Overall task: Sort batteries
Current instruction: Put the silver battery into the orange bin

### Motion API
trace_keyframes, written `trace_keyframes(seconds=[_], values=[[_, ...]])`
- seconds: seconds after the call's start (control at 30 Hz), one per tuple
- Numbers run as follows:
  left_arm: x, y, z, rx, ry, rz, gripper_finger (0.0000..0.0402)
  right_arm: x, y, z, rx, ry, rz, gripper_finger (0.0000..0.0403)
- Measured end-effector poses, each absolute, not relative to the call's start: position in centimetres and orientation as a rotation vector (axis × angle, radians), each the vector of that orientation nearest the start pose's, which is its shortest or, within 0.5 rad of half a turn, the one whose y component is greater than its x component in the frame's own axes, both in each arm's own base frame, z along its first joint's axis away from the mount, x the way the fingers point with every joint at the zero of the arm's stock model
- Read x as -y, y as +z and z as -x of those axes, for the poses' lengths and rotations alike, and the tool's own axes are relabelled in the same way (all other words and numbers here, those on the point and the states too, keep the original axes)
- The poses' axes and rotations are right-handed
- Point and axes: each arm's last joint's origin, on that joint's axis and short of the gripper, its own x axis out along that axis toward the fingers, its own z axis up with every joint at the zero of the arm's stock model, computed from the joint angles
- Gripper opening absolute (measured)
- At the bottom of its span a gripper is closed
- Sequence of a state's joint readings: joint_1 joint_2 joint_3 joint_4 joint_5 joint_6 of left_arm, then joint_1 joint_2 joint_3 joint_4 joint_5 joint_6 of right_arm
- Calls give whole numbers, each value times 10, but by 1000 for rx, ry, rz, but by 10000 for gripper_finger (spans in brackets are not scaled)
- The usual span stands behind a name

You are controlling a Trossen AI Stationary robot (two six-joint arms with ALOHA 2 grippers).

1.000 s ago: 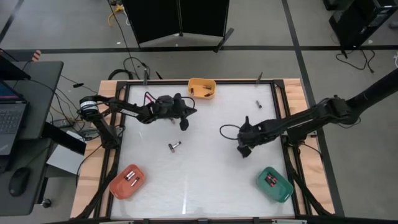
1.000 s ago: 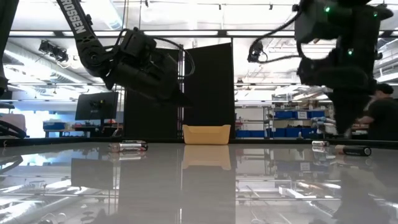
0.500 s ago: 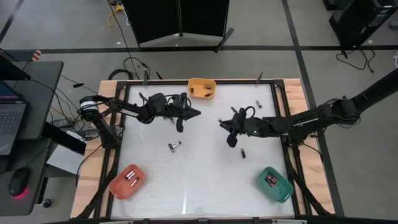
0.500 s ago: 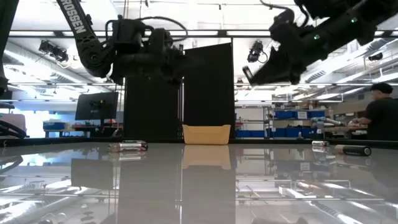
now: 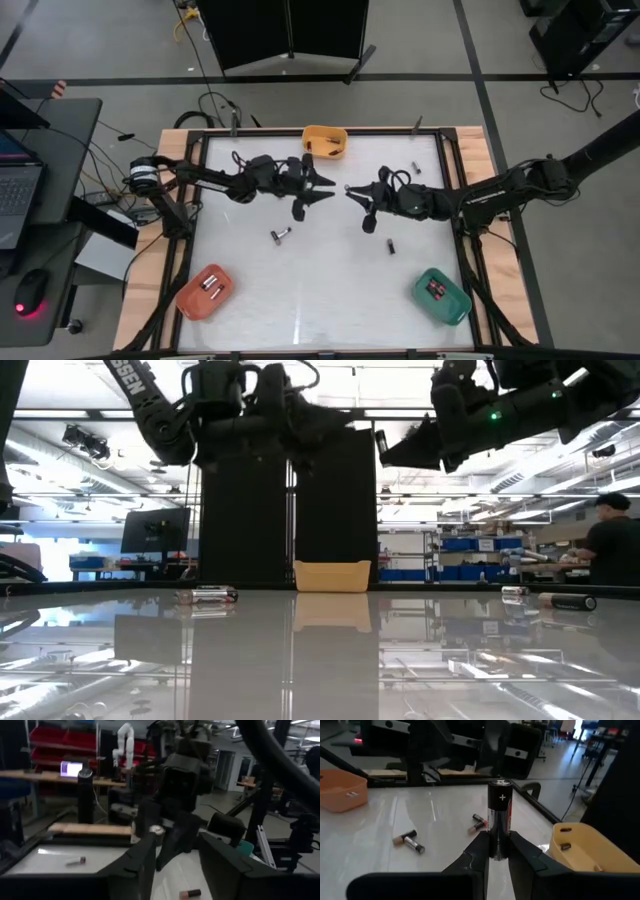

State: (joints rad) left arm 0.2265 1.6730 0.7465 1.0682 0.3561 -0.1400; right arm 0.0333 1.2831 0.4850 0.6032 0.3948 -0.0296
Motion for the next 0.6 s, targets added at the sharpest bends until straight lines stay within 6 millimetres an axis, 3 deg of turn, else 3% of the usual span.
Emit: trace_keyframes(seconds=[0.17, 0.6], values=[[-55, 227, -336, 155, -166, 34, 171, 0, 208, -253, -169, -336, 97, 58], [-59, 222, -360, 105, -143, 26, 173, -2, 212, -254, -127, -277, 94, 58]])
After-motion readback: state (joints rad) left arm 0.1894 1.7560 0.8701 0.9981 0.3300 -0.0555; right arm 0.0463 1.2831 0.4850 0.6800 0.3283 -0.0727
